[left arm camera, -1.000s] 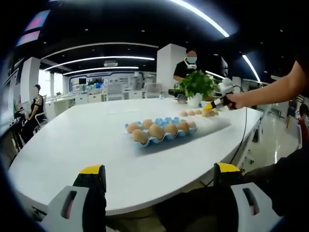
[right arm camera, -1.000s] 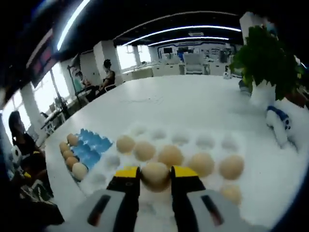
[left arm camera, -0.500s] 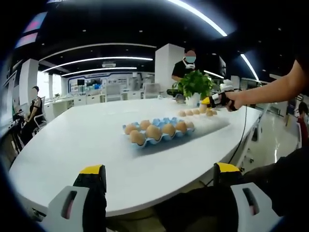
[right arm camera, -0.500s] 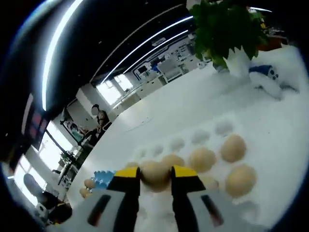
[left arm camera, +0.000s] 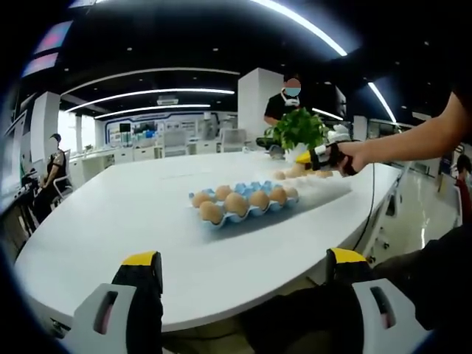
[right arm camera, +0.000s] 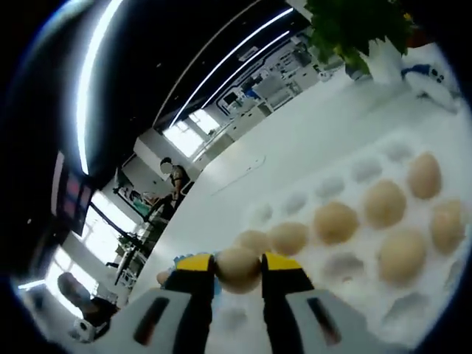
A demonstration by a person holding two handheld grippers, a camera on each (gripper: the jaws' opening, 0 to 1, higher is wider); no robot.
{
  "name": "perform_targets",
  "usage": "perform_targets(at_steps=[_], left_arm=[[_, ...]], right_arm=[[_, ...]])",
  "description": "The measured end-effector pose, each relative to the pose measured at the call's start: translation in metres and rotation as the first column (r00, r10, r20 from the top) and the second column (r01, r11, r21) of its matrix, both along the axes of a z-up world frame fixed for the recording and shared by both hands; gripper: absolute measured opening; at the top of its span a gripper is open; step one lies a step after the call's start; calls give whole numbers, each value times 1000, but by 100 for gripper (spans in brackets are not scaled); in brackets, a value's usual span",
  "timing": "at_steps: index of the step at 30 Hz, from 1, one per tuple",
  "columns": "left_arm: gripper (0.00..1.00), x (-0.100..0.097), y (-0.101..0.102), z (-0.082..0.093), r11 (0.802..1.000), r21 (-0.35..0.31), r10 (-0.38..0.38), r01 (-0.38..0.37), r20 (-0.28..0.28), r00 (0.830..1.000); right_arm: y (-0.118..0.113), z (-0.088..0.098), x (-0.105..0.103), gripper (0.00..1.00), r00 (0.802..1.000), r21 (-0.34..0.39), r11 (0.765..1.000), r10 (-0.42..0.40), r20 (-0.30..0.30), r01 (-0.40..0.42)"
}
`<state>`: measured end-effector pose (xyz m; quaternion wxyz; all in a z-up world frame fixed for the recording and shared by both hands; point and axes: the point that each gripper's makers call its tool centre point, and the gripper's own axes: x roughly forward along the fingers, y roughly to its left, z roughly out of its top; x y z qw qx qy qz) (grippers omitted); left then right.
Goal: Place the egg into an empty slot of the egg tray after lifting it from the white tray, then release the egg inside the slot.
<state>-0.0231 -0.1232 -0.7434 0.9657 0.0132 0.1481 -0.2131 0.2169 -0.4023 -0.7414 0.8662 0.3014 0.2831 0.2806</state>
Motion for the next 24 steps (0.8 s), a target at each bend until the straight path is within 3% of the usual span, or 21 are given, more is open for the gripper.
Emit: perform_targets(at_steps=[5, 15, 19, 24], left_arm=[[94, 0, 2, -1, 1000, -2, 4, -4, -2, 1000], [94, 0, 5, -5, 1000, -8, 13, -13, -10, 1000], [94, -2, 9, -6, 1000, -12, 23, -23, -12, 1000], [94, -3, 15, -9, 999, -17, 35, -35, -17, 999]], right_arm=[[28, 0, -2, 25, 999, 23, 999, 37, -5, -37], [109, -4, -5, 25, 987, 26, 986, 162, 7, -162], [129, -8, -10, 25, 975, -12, 975, 223, 14, -223], [145, -10, -15, 25, 966, -7, 966, 260, 8, -260]])
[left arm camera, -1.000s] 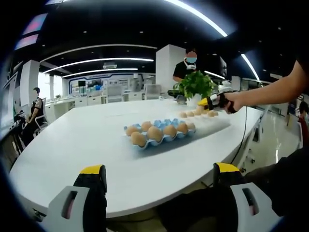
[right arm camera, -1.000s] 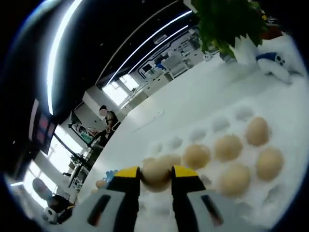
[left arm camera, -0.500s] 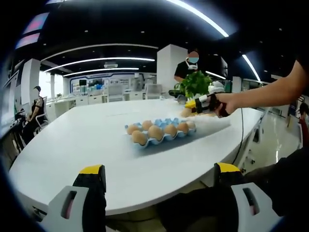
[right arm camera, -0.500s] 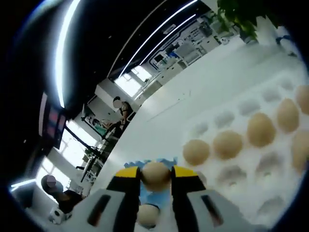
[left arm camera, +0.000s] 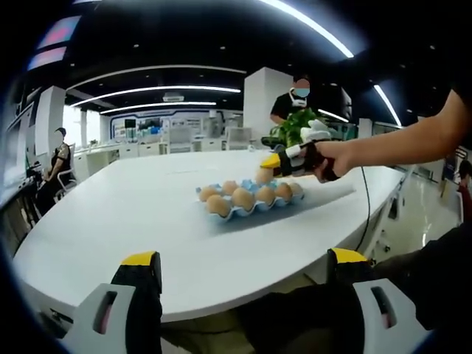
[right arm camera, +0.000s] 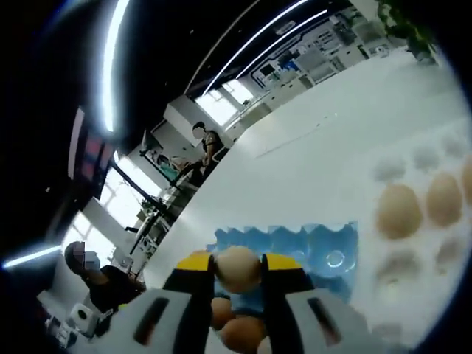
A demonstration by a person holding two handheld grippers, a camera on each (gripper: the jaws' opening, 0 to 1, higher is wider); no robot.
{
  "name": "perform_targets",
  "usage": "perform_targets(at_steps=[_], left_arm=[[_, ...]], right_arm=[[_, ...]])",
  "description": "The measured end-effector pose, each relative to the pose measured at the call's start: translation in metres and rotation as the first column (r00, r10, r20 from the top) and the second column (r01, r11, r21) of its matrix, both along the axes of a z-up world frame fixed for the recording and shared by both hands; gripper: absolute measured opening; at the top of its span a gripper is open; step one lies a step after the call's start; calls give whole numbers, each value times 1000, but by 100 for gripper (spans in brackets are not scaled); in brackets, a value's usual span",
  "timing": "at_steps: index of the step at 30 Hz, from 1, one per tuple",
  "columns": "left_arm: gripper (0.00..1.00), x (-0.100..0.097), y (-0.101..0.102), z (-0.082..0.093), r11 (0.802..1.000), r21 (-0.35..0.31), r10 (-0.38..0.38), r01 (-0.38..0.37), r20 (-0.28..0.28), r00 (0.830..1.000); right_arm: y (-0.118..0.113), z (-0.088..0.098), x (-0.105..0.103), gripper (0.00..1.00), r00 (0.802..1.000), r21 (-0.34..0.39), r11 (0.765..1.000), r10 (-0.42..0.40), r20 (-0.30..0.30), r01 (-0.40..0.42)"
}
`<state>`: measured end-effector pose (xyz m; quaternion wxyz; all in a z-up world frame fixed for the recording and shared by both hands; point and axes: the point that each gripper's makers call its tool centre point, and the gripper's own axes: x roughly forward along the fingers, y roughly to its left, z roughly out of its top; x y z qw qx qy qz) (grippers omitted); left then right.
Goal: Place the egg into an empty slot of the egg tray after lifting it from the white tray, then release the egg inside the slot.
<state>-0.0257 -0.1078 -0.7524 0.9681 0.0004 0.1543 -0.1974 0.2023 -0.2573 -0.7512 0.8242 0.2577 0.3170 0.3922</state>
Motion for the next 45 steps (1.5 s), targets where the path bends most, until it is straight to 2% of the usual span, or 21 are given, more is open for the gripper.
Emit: perform_targets(at_steps=[2, 6, 8, 9, 10, 13, 14, 17, 19, 26, 32, 35, 38, 42, 44, 45], left_arm=[[94, 0, 1, 0, 1000, -5, 2, -3, 0, 1000], [94, 0, 0, 0, 1000, -7, 1, -1, 0, 1000], [94, -1, -2, -1, 1000, -5, -9, 9, 0, 1000], [94, -1, -2, -2, 1000, -5, -12, 12, -3, 1000], [94, -1, -3, -4, 1000, -6, -14, 14, -7, 1000], [94, -3, -2, -6, 1000, -5, -13, 13, -10, 1000], [94, -3, -1, -7, 1000, -6, -12, 12, -10, 1000], [94, -6, 2, -9, 1000, -9, -10, 10, -15, 1000], [94, -7, 4, -10, 1000, -9, -5, 5, -19, 1000], [93, -9, 6, -11, 1000, -9, -3, 2, -22, 1000], [93, -10, 4, -14, 1000, -6, -8, 8, -29, 1000], [93, -11, 2, -14, 1000, -8, -10, 9, -31, 999], [93, -12, 0, -15, 1000, -8, -14, 14, -34, 999], [93, -13, -1, -14, 1000, -6, -15, 15, -34, 999], [93, -13, -2, -14, 1000, -7, -15, 15, -33, 999], [93, -13, -3, -14, 1000, -6, -16, 16, -33, 999]], right_arm=[[5, -1, -4, 25, 1000, -13, 1000, 19, 1, -19], [7, -6, -4, 25, 997, -108, 993, 56, 47, -51], [21, -8, -8, 25, 984, -233, 965, 144, 101, -117], [22, -8, -8, 25, 982, -250, 960, 156, 108, -125], [25, -12, -11, 25, 972, -319, 936, 199, 126, -150], [32, -16, -16, 25, 952, -424, 886, 271, 143, -189], [33, -17, -15, 25, 948, -443, 874, 286, 138, -199], [37, -22, -18, 25, 915, -534, 811, 373, 154, -240], [39, -25, -18, 25, 904, -565, 785, 400, 149, -254], [40, -30, -13, 25, 906, -567, 778, 405, 121, -271], [40, -32, -13, 25, 888, -591, 755, 440, 132, -286], [40, -32, -12, 25, 872, -600, 746, 464, 155, -290], [40, -30, -13, 25, 862, -589, 758, 468, 193, -280], [41, -18, -16, 26, 837, -544, 796, 470, 279, -265], [42, -11, -17, 26, 839, -505, 823, 452, 303, -261], [42, -9, -18, 26, 835, -501, 825, 454, 311, -262]])
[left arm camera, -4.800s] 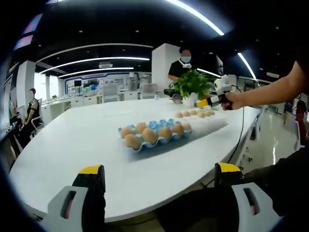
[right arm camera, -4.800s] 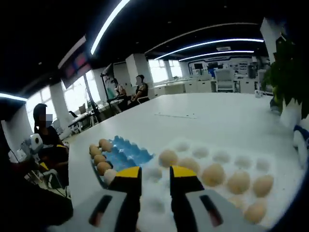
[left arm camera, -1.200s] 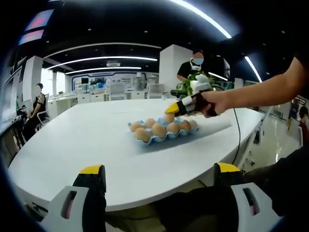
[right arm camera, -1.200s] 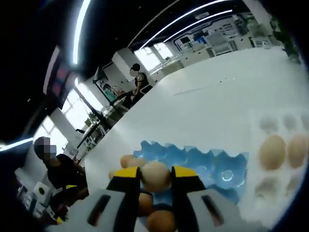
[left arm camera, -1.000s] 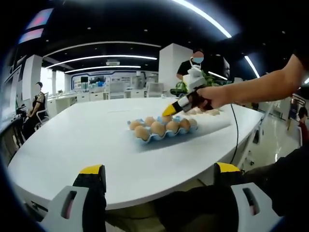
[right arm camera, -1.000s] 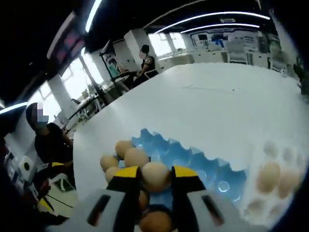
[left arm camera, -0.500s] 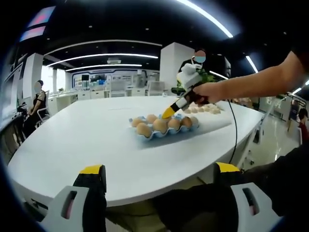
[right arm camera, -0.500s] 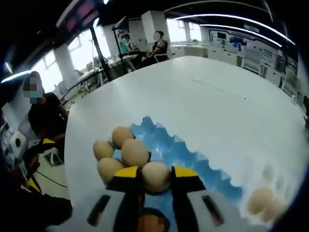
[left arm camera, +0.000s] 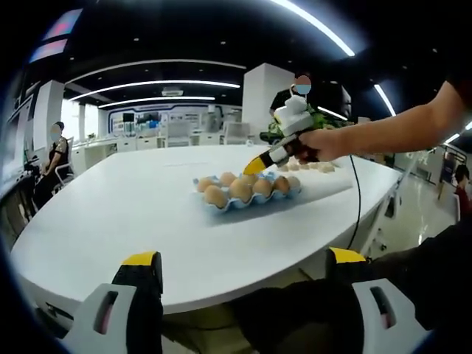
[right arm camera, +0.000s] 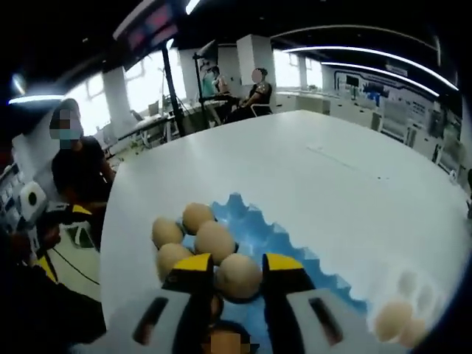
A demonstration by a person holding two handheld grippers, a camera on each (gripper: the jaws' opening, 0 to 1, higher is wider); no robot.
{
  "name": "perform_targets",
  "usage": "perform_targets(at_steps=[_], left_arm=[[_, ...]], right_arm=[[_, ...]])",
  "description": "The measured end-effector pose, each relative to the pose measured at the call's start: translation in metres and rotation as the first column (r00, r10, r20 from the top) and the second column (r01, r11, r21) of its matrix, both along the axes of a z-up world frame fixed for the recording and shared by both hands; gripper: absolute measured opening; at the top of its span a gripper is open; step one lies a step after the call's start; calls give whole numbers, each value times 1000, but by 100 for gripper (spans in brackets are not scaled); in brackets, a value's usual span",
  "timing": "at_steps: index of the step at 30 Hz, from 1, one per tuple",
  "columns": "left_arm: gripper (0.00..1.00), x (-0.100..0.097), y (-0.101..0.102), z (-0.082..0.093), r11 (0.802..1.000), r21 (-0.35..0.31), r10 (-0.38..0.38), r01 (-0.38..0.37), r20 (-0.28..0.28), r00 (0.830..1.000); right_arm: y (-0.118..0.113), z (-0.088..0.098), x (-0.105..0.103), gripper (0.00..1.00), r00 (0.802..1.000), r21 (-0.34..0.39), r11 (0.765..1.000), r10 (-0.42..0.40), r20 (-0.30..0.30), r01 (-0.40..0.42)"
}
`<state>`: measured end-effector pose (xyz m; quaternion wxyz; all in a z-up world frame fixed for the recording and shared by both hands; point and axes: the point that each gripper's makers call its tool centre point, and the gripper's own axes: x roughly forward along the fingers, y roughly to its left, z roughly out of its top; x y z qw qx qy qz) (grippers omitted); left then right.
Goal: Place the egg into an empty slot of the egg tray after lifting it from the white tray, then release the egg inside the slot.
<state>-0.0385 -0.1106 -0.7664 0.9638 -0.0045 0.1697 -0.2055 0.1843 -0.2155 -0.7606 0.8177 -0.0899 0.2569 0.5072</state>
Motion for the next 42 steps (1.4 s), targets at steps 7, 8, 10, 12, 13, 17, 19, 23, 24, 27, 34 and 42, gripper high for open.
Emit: perform_targets(at_steps=[7, 8, 10, 12, 13, 17, 19, 23, 24, 27, 34, 42], left_arm=[[93, 1, -4, 4, 1000, -2, -4, 4, 12, 1000], [93, 2, -4, 5, 1000, -19, 4, -4, 12, 1000], [93, 4, -4, 9, 999, -40, 13, -12, 25, 1000], [93, 6, -7, 11, 999, -35, 2, -1, 29, 1000], [93, 6, -9, 11, 1000, -23, -10, 11, 31, 999], [93, 8, -13, 14, 999, 3, -37, 36, 30, 999], [93, 10, -12, 16, 999, 7, -40, 40, 31, 999], [93, 12, -14, 17, 999, 16, -42, 42, 31, 999], [93, 12, -16, 17, 999, 17, -46, 45, 28, 999], [93, 12, -20, 16, 998, 28, -58, 58, 20, 998], [93, 17, -25, 15, 997, 18, -72, 71, 17, 997], [93, 19, -19, 11, 997, 19, -78, 77, 12, 997]], right_arm=[[-6, 20, -6, 26, 999, 130, 991, -45, 20, 42], [-7, 23, -7, 26, 999, 156, 987, -52, 14, 49], [-17, 19, -12, 26, 997, 131, 990, -64, 30, 60], [-26, 13, -13, 26, 993, 75, 996, -64, 94, 57], [-28, 13, -15, 26, 992, 70, 996, -70, 103, 63], [-45, 21, -14, 26, 978, 97, 986, -149, 147, 136], [-60, 26, -11, 26, 960, 109, 974, -217, 176, 200], [-94, 30, -2, 26, 915, 165, 921, -376, 145, 352], [-110, 35, 1, 26, 891, 204, 895, -429, 148, 397], [-142, 34, 3, 25, 850, 198, 860, -502, 162, 470], [-217, 27, 7, 25, 723, 176, 757, -654, 222, 630], [-293, 7, 0, 24, 561, 178, 590, -806, 186, 788]])
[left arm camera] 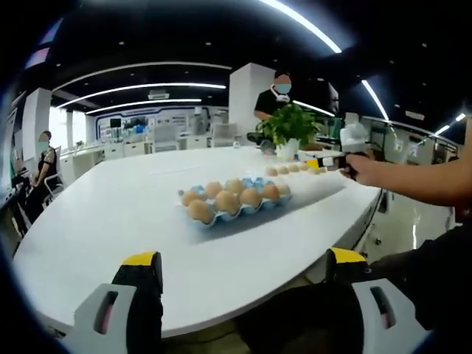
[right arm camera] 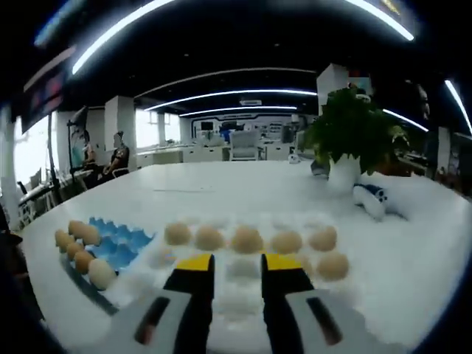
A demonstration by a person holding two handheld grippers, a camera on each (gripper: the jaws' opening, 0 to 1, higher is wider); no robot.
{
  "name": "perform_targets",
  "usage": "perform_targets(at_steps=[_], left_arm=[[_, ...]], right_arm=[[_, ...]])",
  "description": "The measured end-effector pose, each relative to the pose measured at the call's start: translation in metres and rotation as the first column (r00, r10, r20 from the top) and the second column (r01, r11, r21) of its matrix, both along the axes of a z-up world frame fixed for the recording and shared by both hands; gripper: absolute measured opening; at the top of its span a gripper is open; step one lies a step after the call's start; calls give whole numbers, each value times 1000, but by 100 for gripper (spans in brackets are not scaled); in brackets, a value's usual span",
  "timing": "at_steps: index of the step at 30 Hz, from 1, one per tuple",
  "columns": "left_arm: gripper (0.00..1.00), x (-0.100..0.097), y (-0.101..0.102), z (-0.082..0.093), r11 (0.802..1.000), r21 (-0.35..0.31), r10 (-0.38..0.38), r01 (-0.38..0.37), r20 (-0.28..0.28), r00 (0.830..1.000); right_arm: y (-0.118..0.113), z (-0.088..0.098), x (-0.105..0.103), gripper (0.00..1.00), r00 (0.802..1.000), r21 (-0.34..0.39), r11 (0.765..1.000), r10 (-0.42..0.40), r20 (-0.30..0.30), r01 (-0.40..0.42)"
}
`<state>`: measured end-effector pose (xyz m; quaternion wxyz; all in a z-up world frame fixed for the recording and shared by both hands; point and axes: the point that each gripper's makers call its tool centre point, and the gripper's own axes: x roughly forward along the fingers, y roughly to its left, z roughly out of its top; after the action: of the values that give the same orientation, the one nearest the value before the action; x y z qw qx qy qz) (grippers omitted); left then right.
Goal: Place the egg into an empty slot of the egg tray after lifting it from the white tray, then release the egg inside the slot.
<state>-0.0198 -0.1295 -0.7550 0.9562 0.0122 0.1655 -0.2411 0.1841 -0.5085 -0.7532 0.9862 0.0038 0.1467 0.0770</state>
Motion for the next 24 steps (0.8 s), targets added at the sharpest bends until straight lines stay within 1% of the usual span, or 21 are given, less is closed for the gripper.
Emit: perform_targets(at_steps=[1, 4, 5, 9, 13, 14, 16, 17, 20, 24], left_arm=[[93, 0, 0, -1, 1000, 2, -1, 1, -2, 1000], [93, 2, 3, 0, 1000, 17, -7, 7, 4, 1000], [93, 2, 3, 1, 1000, 13, -5, 5, 7, 1000], [93, 2, 3, 1, 1000, -3, 1, -1, 11, 1000], [93, 0, 0, -2, 1000, 1, -10, 10, 2, 1000], [93, 0, -1, -2, 1000, 1, -12, 12, 0, 1000], [93, -1, -1, -1, 1000, 4, -18, 18, 0, 1000], [93, 0, -1, 1, 1000, 6, -19, 18, 4, 1000], [93, 2, 1, 2, 1000, 16, -21, 21, 3, 1000], [93, 5, 1, 5, 1000, 12, -15, 15, 10, 1000]], right_arm=[[-6, -4, -2, 24, 1000, -3, 1000, -21, -17, 21], [-17, -10, -2, 24, 999, -36, 999, -31, -34, 29], [-22, -11, -3, 24, 998, -47, 998, -51, -38, 49], [-31, -18, 4, 24, 995, -36, 997, -75, -67, 73], [-31, -22, 16, 26, 995, -57, 997, -61, -77, 57], [-33, -25, 18, 27, 993, -66, 996, -67, -94, 61], [-33, -26, 23, 27, 994, -62, 997, -62, -92, 56], [-33, -28, 26, 27, 993, -73, 996, -58, -101, 50], [-35, -31, 27, 28, 993, -91, 994, -65, -102, 56], [-38, -30, 30, 26, 994, -63, 996, -63, -87, 58]])
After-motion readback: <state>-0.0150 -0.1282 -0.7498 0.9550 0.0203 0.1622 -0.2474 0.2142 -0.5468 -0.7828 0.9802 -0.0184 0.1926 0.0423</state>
